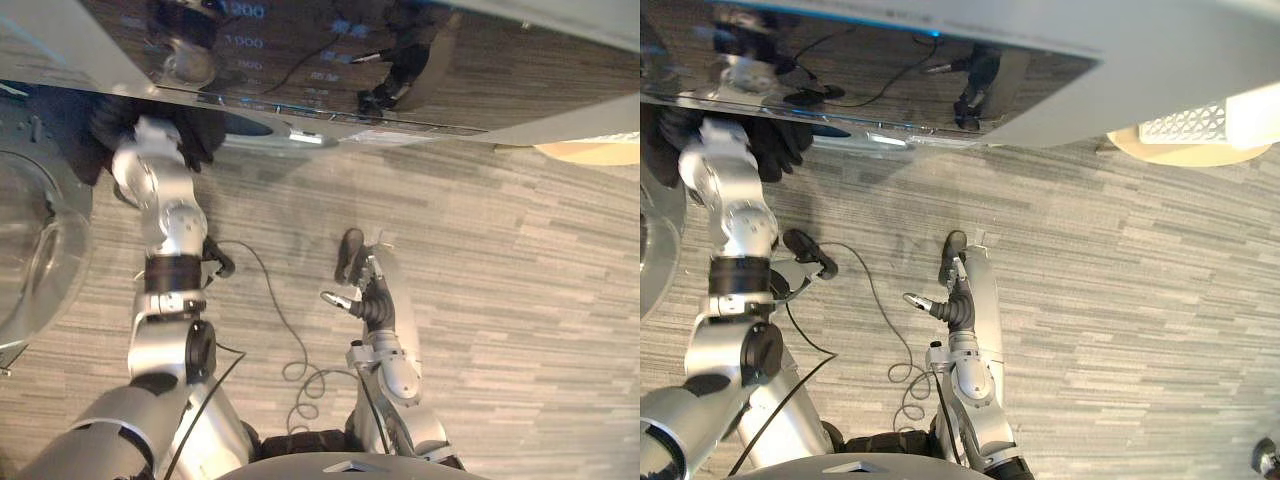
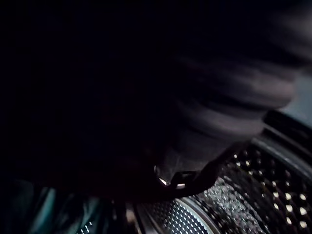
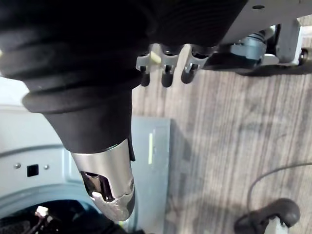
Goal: Pick up the laundry basket with both hands and put the clothes into the washing machine.
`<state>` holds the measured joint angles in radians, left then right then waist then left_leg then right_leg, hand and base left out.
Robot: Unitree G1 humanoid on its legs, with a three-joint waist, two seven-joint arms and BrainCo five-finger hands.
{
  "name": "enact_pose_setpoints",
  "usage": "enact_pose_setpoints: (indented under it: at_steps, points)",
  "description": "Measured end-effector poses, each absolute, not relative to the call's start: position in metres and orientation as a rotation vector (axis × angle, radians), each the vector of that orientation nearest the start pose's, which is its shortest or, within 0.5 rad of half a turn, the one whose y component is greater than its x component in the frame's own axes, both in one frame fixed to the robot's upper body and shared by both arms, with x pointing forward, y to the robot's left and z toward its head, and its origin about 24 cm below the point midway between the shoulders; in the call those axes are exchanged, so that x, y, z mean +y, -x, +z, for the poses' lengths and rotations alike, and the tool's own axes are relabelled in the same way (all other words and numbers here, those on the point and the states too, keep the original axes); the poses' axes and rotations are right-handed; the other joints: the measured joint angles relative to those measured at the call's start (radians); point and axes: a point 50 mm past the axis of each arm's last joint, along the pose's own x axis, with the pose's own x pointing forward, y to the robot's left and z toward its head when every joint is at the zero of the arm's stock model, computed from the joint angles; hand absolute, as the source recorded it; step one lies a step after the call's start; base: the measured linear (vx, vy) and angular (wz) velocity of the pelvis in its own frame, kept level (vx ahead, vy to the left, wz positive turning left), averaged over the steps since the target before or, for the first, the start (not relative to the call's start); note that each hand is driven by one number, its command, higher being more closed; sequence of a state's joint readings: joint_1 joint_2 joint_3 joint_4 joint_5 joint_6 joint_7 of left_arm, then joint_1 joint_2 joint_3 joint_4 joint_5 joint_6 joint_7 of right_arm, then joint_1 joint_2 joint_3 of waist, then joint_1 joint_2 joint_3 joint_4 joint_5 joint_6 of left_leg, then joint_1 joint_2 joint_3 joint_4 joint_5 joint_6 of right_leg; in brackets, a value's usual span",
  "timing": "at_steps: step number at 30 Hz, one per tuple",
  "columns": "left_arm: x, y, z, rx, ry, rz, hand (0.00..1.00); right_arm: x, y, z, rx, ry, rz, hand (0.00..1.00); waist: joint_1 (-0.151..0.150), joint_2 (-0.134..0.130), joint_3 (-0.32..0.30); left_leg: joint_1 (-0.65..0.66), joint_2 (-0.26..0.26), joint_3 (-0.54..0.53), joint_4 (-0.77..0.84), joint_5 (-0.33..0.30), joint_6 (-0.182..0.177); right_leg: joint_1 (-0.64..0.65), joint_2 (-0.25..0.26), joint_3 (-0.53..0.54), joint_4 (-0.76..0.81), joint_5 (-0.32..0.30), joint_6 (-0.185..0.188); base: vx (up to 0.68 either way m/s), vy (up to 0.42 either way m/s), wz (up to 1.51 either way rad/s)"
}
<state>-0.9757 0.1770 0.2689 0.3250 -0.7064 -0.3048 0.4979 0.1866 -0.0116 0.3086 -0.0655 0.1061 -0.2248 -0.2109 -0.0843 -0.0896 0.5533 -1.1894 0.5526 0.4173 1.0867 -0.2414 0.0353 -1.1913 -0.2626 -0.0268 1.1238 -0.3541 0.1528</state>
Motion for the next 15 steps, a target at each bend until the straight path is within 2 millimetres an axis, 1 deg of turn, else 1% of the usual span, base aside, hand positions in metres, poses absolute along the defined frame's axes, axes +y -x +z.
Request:
enact_pose_setpoints:
  at_steps: [2,3,6,7,8,9,12,14,15]
  points:
    - [0.204,-0.352,0.301,-0.789,0.900,0.343,1.00,-0.099,-0.210,0.037,-0.082,-0.188,0.027,0.00,-0.005,0.000,0.000,-0.014,0.004,-0.003,0.005,0.000,0.000,-0.010,0.004,-0.002,-0.002,0.002,0.000,0.03,0.002,-0.07]
    - [0.201,-0.351,0.314,-0.818,0.900,0.313,1.00,-0.099,-0.210,0.038,-0.089,-0.198,0.029,0.00,-0.006,0.000,0.000,-0.019,0.008,-0.003,0.008,0.000,0.001,-0.014,0.005,-0.002,-0.003,0.003,0.001,0.05,-0.003,-0.08]
    - [0.182,-0.341,0.361,-0.921,0.875,0.191,1.00,-0.100,-0.210,0.038,-0.095,-0.201,0.038,0.00,-0.008,0.000,0.001,-0.020,0.017,0.003,0.002,0.000,0.001,-0.016,0.009,-0.011,-0.017,0.012,0.000,0.04,-0.015,-0.09]
    - [0.169,-0.331,0.391,-0.994,0.851,0.108,1.00,-0.100,-0.210,0.039,-0.095,-0.226,0.041,0.00,-0.012,0.000,0.000,-0.020,0.018,0.012,-0.009,0.001,0.001,-0.021,0.010,-0.012,-0.030,0.018,-0.002,0.01,-0.025,-0.10]
    - [0.170,-0.328,0.399,-1.023,0.831,0.082,1.00,-0.100,-0.210,0.040,-0.101,-0.232,0.047,0.00,-0.016,0.000,0.001,-0.022,0.019,0.019,-0.015,0.002,0.003,-0.028,0.011,-0.011,-0.038,0.024,-0.003,0.00,-0.020,-0.08]
    - [0.170,-0.326,0.401,-1.036,0.827,0.067,1.00,-0.100,-0.211,0.041,-0.105,-0.236,0.050,0.00,-0.018,0.000,0.001,-0.024,0.020,0.023,-0.018,0.004,0.003,-0.032,0.012,-0.011,-0.043,0.028,-0.002,0.00,-0.021,-0.09]
    - [0.162,-0.328,0.403,-0.987,0.936,-0.024,1.00,-0.107,-0.215,0.045,-0.126,-0.228,0.038,0.00,-0.018,0.000,0.000,-0.026,0.026,0.029,-0.028,0.007,0.005,-0.030,0.024,-0.013,-0.077,0.053,-0.001,-0.02,-0.003,-0.13]
    - [0.160,-0.328,0.403,-0.972,1.010,-0.060,1.00,-0.122,-0.217,0.047,-0.141,-0.216,-0.019,0.00,-0.030,0.000,0.000,-0.028,0.021,0.036,-0.043,0.009,0.008,-0.028,0.024,-0.013,-0.107,0.071,0.000,-0.03,0.020,-0.06]
    - [0.161,-0.328,0.403,-0.979,1.015,-0.056,1.00,-0.127,-0.217,0.047,-0.142,-0.218,-0.038,0.00,-0.032,0.000,0.000,-0.028,0.020,0.039,-0.047,0.009,0.009,-0.028,0.024,-0.013,-0.114,0.075,0.000,-0.02,0.017,-0.05]
